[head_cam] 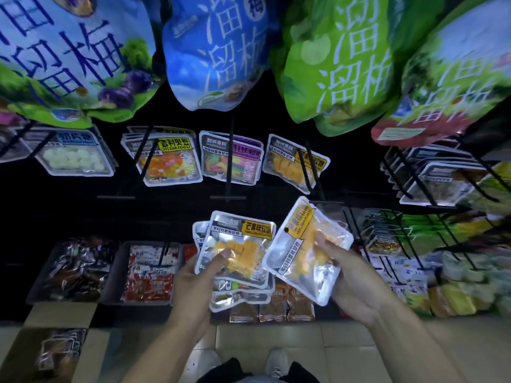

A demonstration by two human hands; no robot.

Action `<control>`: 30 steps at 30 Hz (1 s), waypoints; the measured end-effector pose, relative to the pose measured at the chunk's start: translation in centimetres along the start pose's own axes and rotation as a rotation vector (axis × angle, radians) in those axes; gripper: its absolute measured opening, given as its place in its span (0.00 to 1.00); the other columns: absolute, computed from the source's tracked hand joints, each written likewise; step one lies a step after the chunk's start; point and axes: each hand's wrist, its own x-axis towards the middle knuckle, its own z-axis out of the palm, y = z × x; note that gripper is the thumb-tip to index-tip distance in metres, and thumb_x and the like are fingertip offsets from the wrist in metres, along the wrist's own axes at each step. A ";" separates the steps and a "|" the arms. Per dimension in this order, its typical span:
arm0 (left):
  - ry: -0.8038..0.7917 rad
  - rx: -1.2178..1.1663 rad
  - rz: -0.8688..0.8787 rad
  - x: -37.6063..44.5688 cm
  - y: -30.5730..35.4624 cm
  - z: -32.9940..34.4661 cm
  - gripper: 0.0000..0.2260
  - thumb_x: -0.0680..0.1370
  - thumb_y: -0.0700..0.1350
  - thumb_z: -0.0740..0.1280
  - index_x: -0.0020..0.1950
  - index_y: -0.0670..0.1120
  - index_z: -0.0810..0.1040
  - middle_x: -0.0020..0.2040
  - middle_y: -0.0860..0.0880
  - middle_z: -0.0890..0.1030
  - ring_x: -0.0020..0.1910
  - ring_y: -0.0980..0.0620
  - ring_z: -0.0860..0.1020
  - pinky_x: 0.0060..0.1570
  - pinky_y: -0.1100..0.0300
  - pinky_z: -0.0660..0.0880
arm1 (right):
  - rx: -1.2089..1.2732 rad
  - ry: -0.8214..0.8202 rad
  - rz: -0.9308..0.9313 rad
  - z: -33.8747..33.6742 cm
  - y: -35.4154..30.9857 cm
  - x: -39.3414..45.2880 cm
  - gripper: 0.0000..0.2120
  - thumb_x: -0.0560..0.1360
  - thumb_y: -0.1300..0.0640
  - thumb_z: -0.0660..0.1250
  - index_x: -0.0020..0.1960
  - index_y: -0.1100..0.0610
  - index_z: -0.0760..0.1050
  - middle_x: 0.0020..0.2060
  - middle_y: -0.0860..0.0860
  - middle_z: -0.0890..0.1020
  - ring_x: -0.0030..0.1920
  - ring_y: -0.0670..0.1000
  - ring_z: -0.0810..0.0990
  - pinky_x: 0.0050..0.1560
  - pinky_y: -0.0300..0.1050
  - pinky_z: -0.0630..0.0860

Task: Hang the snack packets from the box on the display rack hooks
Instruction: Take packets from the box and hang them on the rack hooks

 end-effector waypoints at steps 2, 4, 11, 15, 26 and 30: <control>0.000 -0.028 0.017 -0.2 0.1 0.3 0.22 0.67 0.53 0.78 0.58 0.46 0.83 0.48 0.46 0.87 0.50 0.46 0.84 0.49 0.50 0.79 | -0.037 0.046 -0.081 -0.5 -0.6 -0.1 0.18 0.71 0.53 0.75 0.58 0.62 0.85 0.58 0.56 0.86 0.61 0.58 0.84 0.70 0.60 0.73; 0.010 -0.059 0.027 -0.7 0.2 0.6 0.17 0.72 0.49 0.77 0.58 0.45 0.82 0.48 0.47 0.86 0.48 0.49 0.82 0.42 0.55 0.76 | -0.050 0.059 -0.157 -1.0 -1.1 -0.3 0.16 0.71 0.56 0.76 0.57 0.62 0.85 0.58 0.57 0.86 0.61 0.58 0.84 0.69 0.60 0.73; 0.042 -0.089 0.019 -1.5 -0.2 1.1 0.15 0.70 0.46 0.78 0.55 0.45 0.83 0.48 0.42 0.88 0.51 0.37 0.86 0.55 0.39 0.82 | -0.221 -0.070 -0.239 -0.9 -1.0 -0.6 0.15 0.70 0.61 0.74 0.56 0.60 0.84 0.54 0.60 0.86 0.57 0.61 0.84 0.60 0.57 0.78; 0.026 -0.095 0.022 -2.5 -0.3 1.5 0.10 0.75 0.42 0.75 0.54 0.42 0.81 0.38 0.48 0.88 0.36 0.52 0.87 0.29 0.61 0.81 | -0.109 -0.081 -0.283 -0.8 -1.0 -0.5 0.20 0.69 0.59 0.74 0.60 0.66 0.80 0.55 0.60 0.86 0.57 0.59 0.84 0.64 0.56 0.76; 0.059 -0.105 0.013 -3.8 -0.8 1.5 0.15 0.75 0.44 0.75 0.59 0.41 0.82 0.47 0.43 0.87 0.45 0.44 0.85 0.26 0.63 0.79 | 0.038 0.060 -0.298 -0.2 -0.4 0.6 0.16 0.77 0.63 0.71 0.64 0.59 0.79 0.58 0.51 0.86 0.62 0.54 0.83 0.63 0.57 0.78; 0.082 -0.119 0.006 -3.9 -1.1 1.1 0.17 0.73 0.46 0.76 0.59 0.42 0.82 0.51 0.41 0.87 0.49 0.41 0.86 0.28 0.62 0.80 | -0.035 0.001 -0.296 -0.6 -0.2 0.2 0.19 0.76 0.64 0.69 0.65 0.65 0.75 0.59 0.58 0.85 0.61 0.59 0.83 0.62 0.60 0.78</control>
